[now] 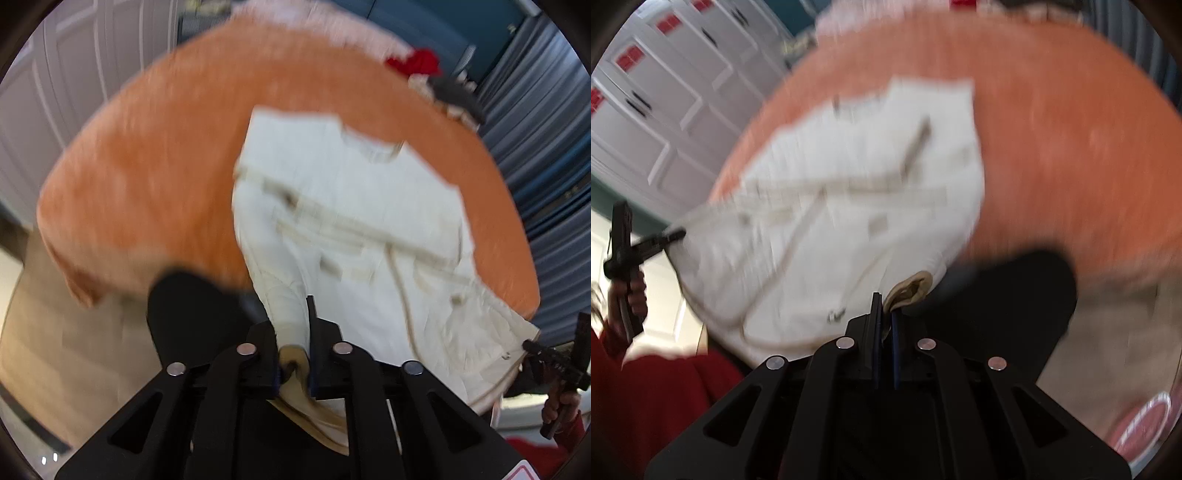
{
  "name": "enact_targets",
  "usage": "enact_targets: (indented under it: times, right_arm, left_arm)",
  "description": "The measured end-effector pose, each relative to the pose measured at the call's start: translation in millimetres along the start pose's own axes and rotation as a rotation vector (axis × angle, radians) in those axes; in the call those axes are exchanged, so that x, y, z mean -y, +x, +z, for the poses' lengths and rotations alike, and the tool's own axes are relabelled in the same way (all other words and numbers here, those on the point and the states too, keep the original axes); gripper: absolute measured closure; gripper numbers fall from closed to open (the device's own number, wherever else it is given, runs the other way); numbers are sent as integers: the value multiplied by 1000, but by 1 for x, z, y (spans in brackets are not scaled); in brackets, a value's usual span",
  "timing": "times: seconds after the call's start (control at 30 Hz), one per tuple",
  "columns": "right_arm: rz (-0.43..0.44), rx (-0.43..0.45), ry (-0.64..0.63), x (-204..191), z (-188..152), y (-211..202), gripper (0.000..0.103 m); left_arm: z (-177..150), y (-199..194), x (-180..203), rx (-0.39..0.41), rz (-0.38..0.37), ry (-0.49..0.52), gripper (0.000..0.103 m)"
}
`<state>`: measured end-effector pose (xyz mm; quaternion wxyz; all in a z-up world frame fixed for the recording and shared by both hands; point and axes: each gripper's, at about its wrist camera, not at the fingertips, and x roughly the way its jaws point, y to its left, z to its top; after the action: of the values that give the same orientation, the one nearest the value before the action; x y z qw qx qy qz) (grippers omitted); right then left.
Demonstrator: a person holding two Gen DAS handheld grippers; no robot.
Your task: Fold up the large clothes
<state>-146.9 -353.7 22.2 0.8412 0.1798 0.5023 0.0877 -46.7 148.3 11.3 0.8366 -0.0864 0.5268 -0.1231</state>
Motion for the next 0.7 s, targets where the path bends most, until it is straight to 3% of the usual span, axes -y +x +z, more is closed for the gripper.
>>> enact_targets:
  times: [0.17, 0.3, 0.47, 0.53, 0.63, 0.7]
  right_arm:
    - [30, 326, 32, 7, 86, -13, 100]
    - [25, 438, 81, 24, 148, 23, 100]
    - [-48, 471, 158, 50, 210, 72, 98]
    - [-70, 457, 189, 60, 227, 89, 95]
    - [-121, 464, 214, 72, 239, 109, 92]
    - [-165, 492, 244, 79, 244, 114, 79]
  left_arm:
    - [74, -4, 28, 235, -24, 86, 97]
    - [128, 25, 38, 313, 6, 106, 98]
    - [199, 92, 30, 288, 96, 50, 93]
    - [215, 114, 25, 266, 124, 27, 86]
    - [227, 154, 17, 217, 158, 17, 85]
    - [230, 182, 10, 169, 182, 3, 84]
